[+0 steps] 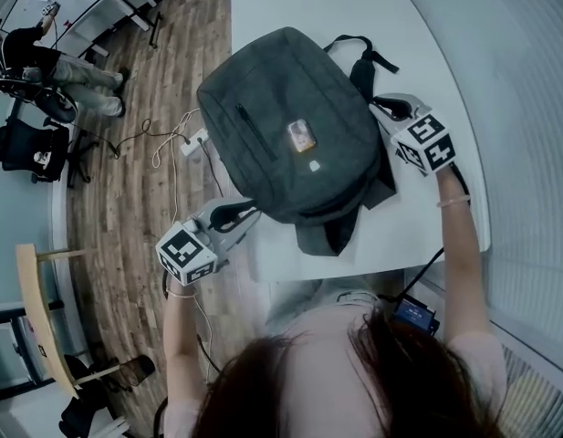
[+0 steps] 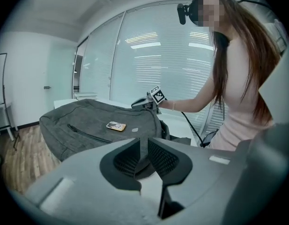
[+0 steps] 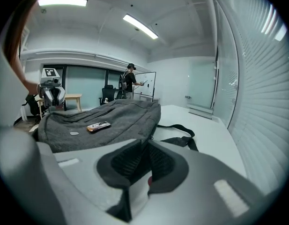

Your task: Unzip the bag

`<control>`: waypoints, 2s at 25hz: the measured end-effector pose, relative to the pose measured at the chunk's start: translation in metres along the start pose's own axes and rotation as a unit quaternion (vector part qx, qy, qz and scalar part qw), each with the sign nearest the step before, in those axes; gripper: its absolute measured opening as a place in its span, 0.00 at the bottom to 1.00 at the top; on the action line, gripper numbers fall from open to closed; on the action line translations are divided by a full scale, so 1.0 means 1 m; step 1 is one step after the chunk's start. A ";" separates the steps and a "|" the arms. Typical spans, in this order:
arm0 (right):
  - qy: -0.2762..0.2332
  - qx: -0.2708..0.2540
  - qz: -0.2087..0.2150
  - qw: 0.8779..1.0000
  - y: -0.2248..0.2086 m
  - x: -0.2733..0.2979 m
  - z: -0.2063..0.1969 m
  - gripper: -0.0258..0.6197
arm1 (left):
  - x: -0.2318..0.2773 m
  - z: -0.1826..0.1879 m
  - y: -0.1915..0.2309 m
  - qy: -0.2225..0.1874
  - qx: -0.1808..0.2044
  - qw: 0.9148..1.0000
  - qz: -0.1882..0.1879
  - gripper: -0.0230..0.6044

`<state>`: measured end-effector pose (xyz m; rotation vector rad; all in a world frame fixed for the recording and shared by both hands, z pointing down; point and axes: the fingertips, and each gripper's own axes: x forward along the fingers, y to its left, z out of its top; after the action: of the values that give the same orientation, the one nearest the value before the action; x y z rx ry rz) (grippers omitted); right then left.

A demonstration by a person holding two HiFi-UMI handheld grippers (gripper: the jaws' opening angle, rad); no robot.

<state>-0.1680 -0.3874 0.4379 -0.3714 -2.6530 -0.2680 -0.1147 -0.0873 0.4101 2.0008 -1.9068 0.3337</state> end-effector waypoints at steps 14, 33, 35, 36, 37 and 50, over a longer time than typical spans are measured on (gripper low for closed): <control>-0.052 0.008 -0.063 0.997 0.027 -0.028 0.022 0.08 | 0.021 0.024 0.006 -0.064 -0.008 0.996 0.060 0.14; -0.106 0.027 -0.062 0.992 0.118 -0.080 0.047 0.05 | -0.005 0.030 -0.035 -0.125 -0.035 0.981 0.147 0.13; -0.110 0.022 -0.062 0.992 0.129 -0.084 0.047 0.05 | -0.008 0.032 -0.042 -0.134 -0.033 0.978 0.154 0.13; -0.113 0.021 -0.062 0.991 0.134 -0.087 0.048 0.05 | -0.009 0.033 -0.046 -0.137 -0.030 0.978 0.157 0.13; -0.117 0.020 -0.063 0.991 0.140 -0.091 0.049 0.05 | -0.010 0.035 -0.050 -0.139 -0.028 0.977 0.161 0.13; -0.146 0.001 -0.077 0.986 0.200 -0.139 0.062 0.04 | -0.036 0.048 -0.104 -0.175 -0.013 0.961 0.213 0.08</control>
<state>-0.0123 -0.2132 0.3457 -0.2173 -2.9769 -0.2785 -0.0173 -0.0713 0.3418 1.7034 -2.5504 0.0590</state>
